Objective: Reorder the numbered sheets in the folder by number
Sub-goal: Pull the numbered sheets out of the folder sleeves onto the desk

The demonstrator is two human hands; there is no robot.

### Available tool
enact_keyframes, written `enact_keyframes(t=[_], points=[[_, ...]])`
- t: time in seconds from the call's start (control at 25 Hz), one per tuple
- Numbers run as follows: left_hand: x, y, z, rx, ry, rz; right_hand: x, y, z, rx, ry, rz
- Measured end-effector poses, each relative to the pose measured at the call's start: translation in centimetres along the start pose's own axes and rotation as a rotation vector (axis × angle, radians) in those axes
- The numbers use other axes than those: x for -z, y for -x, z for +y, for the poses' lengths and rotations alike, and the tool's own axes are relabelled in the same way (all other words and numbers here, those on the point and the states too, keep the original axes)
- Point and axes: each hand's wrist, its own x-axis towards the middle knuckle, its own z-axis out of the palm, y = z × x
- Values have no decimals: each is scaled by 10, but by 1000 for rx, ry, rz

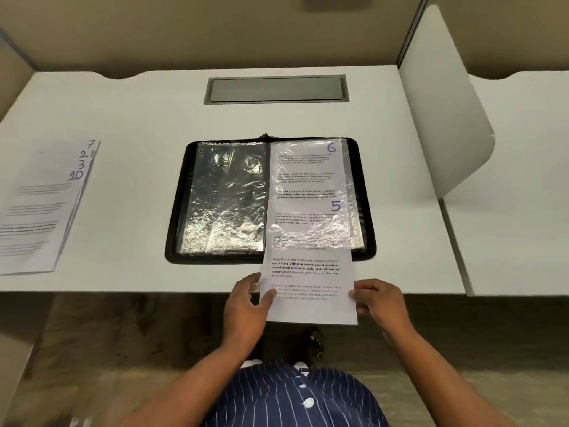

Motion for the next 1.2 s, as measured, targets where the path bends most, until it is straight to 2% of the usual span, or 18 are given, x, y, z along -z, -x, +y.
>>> enact_keyframes(t=[0.2, 0.28, 0.44, 0.56, 0.76, 1.0, 1.12, 1.2], points=[[-3, 4, -4, 394, 442, -23, 17, 10, 14, -54, 79, -142], [-3, 4, -6, 460, 545, -43, 22, 12, 18, -74, 106, -200], [3, 4, -11, 463, 485, -28, 18, 9, 8, -22, -17, -171], [9, 9, -16, 475, 481, -77, 6, 4, -4, 14, -39, -145], [7, -3, -6, 492, 531, -66, -5, 5, -5, 53, -55, 17], [12, -4, 2, 490, 622, -190, -13, 32, 1, 35, 38, 83], [23, -4, -7, 463, 558, -305, -20, 62, 6, -3, 62, 38], [38, -5, -17, 420, 500, -362, -31, 82, 12, -12, 53, 68]])
